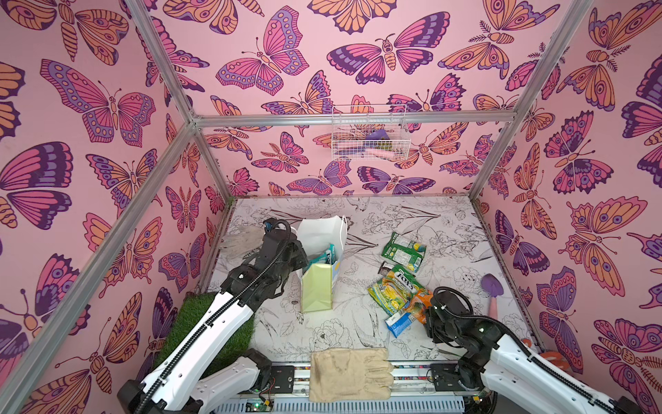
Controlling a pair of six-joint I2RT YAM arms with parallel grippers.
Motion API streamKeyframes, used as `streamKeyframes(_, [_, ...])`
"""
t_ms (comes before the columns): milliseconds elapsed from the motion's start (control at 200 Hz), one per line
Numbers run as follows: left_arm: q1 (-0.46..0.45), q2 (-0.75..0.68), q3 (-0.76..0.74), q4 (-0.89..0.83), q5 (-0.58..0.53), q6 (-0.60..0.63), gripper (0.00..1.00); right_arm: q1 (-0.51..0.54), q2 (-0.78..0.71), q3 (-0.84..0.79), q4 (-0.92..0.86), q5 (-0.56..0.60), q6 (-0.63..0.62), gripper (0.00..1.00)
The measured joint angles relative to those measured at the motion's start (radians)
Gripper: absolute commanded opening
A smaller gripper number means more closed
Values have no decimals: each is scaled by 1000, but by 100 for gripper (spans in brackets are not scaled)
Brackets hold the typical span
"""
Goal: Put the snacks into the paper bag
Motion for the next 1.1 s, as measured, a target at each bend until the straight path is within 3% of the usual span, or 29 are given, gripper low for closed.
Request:
streamKeyframes(290, [0, 0, 0, 0, 0, -1, 0, 0, -25, -9, -29, 25, 0, 0])
streamKeyframes(831, [0, 0, 0, 0, 0, 0, 0, 0, -58, 74, -172, 120, -2, 0])
streamKeyframes(1097, [3, 0, 0, 0, 0, 0, 0, 0, -29, 140, -175, 153, -69, 0])
